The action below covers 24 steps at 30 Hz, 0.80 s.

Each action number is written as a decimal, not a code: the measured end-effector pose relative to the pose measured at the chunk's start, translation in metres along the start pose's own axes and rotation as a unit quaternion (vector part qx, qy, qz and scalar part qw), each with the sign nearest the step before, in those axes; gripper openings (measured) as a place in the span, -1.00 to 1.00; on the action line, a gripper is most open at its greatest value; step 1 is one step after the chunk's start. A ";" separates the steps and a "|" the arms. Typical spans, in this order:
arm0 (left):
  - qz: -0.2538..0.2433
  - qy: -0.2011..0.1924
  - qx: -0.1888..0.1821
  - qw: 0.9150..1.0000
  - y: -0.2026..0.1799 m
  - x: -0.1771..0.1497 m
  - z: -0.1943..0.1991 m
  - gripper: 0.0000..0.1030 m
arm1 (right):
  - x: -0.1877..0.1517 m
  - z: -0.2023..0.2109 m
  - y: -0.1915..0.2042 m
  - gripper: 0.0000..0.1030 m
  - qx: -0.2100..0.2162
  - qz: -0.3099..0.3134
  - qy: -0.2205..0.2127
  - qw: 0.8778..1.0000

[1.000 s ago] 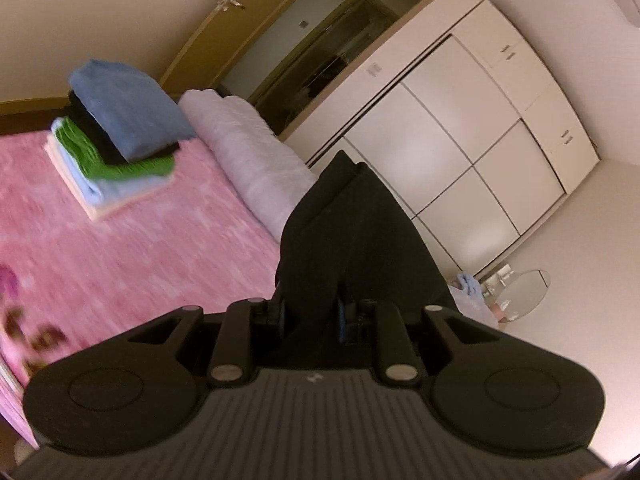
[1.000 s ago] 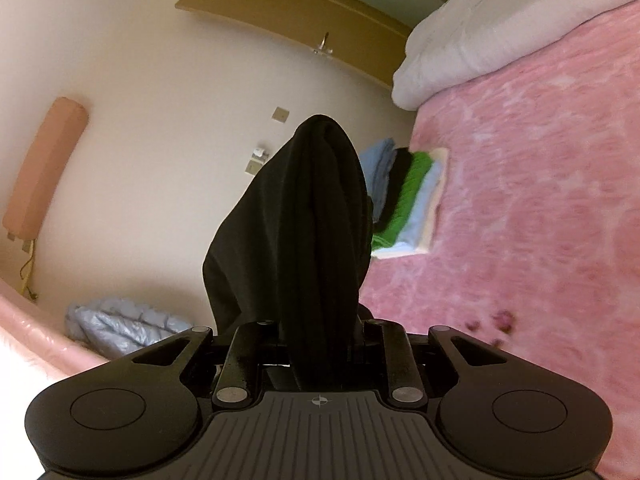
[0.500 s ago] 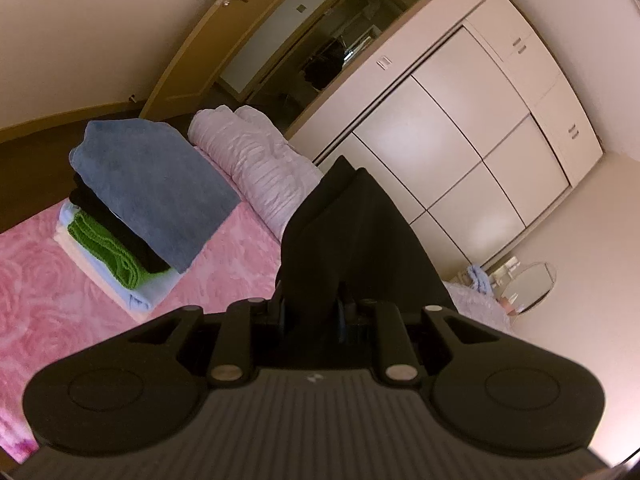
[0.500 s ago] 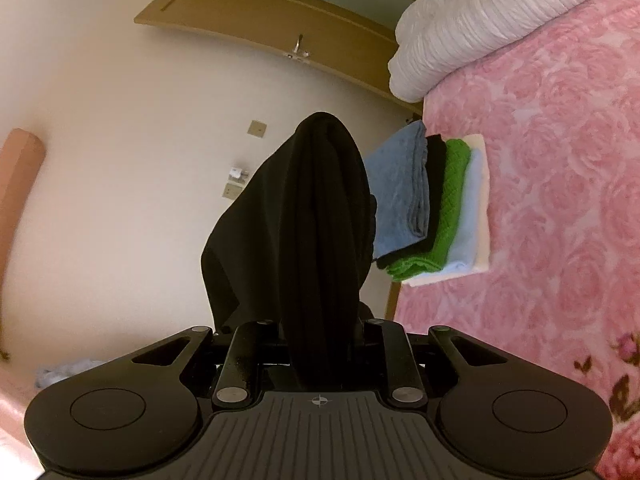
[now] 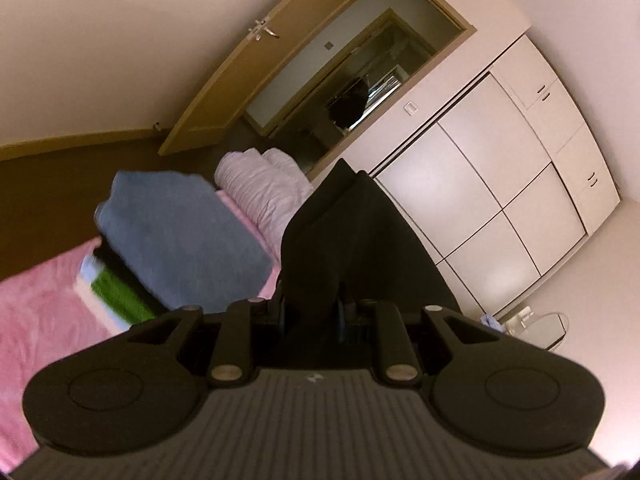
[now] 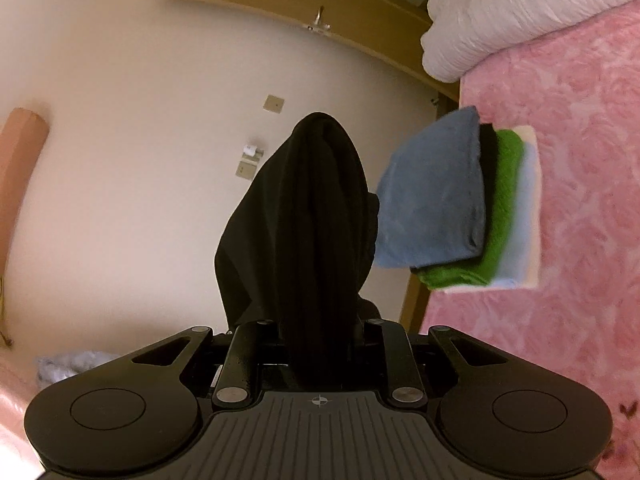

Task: Fold clothes
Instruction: 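Carry the folded black pants with both tools toward the clothes stack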

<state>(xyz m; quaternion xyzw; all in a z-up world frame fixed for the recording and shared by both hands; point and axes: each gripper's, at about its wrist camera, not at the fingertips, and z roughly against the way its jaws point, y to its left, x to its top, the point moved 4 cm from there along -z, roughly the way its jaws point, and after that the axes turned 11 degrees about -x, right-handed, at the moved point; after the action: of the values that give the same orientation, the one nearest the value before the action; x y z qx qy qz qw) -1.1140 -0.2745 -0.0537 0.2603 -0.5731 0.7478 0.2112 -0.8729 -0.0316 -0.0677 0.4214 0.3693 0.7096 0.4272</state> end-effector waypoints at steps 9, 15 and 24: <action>-0.056 0.019 -0.058 0.997 0.033 0.119 -0.058 -0.67 | 0.052 -0.078 0.048 -0.61 0.019 0.024 -0.060 0.998; -0.076 0.041 -0.089 0.992 0.060 0.177 -0.106 -0.66 | 0.091 -0.130 0.070 -0.61 0.016 0.019 -0.106 0.994; -0.039 0.108 -0.070 0.991 0.133 0.177 -0.161 -0.67 | 0.106 -0.195 0.013 -0.61 -0.017 -0.086 -0.095 0.992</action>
<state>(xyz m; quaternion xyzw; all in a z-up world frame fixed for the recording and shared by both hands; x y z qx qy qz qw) -1.3567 -0.1494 -0.0750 0.1845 -0.5874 0.7208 0.3183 -1.0842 0.0290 -0.0990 0.4461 0.3495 0.6333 0.5270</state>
